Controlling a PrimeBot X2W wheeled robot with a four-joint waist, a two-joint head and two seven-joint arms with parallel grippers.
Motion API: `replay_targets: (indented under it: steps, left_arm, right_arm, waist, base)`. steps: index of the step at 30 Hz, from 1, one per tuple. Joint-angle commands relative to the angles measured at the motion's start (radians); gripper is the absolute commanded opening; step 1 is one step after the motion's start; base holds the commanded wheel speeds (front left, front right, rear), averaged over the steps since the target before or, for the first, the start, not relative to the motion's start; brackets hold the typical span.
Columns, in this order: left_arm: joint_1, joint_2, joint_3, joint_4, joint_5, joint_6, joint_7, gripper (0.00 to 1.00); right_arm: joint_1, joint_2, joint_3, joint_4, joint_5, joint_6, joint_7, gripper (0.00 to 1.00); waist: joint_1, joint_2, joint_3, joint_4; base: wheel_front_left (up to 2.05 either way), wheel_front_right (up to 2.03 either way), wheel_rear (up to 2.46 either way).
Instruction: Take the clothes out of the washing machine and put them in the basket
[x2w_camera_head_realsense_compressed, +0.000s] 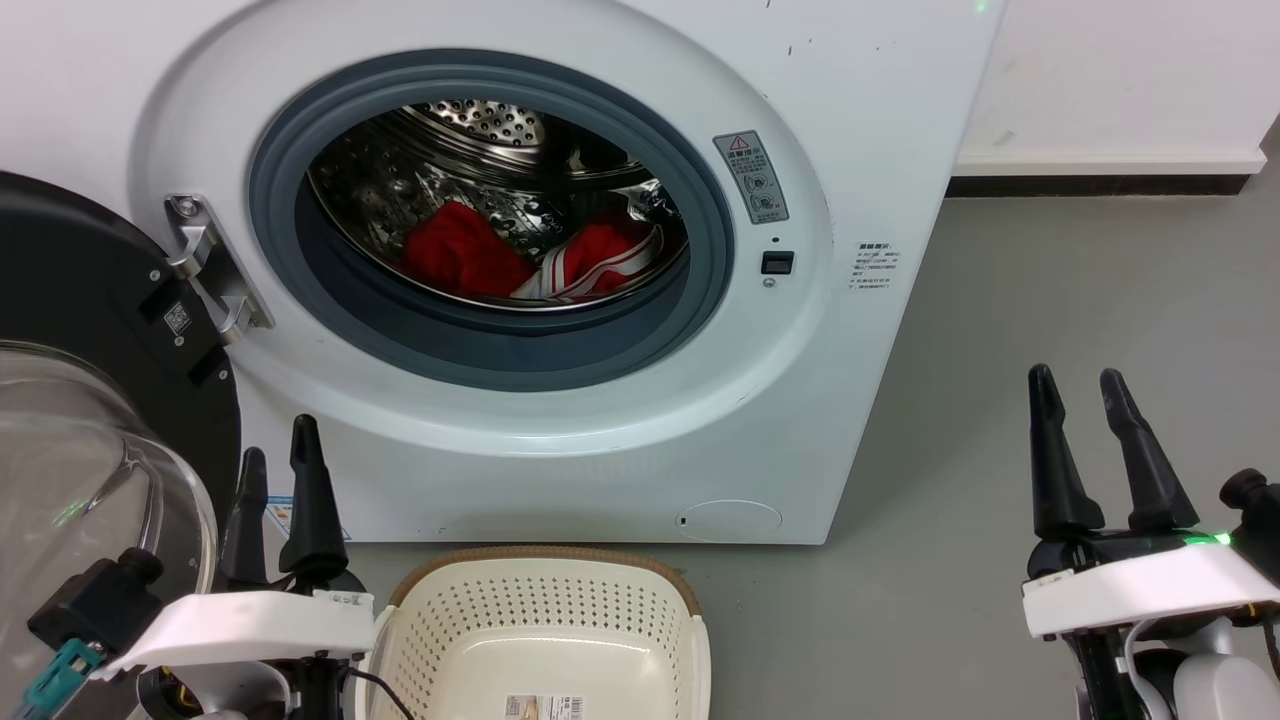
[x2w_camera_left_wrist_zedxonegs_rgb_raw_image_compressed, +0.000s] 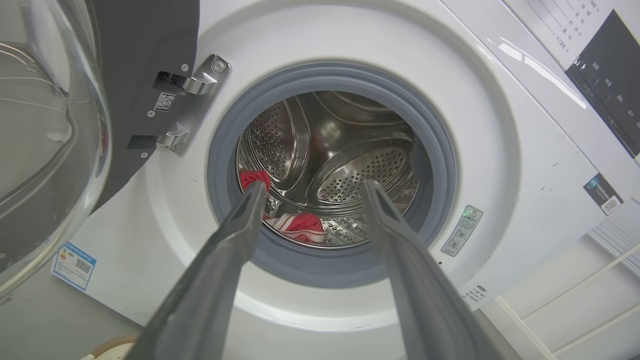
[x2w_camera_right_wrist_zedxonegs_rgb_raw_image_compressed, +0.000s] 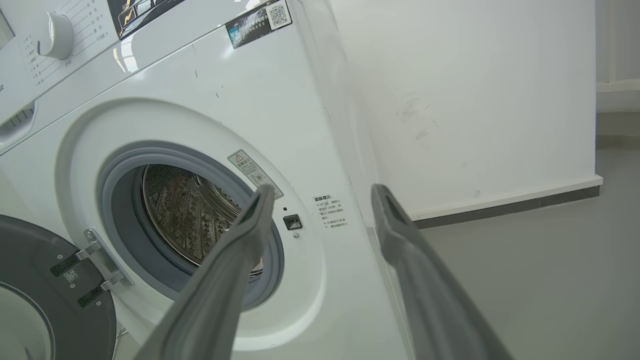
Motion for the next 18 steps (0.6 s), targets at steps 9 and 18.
replay_targets:
  steps: [9, 18]
  left_arm:
    - [0.013, 0.003, -0.063, -0.059, 0.214, 0.052, -0.033, 1.00]
    - [0.026, 0.016, -0.115, -0.032, 0.330, 0.074, -0.057, 1.00]
  right_arm:
    - [0.008, -0.007, 0.030, -0.029, -0.174, 0.000, -0.034, 1.00]
    - [0.026, -0.007, 0.024, -0.002, -0.267, 0.000, -0.058, 1.00]
  waist:
    - [-0.0001, 0.0000, 0.002, -0.003]
    - [-0.0001, 0.0000, 0.002, -0.007]
  base:
    - [0.00, 0.00, 0.00]
    - [0.00, 0.00, 0.00]
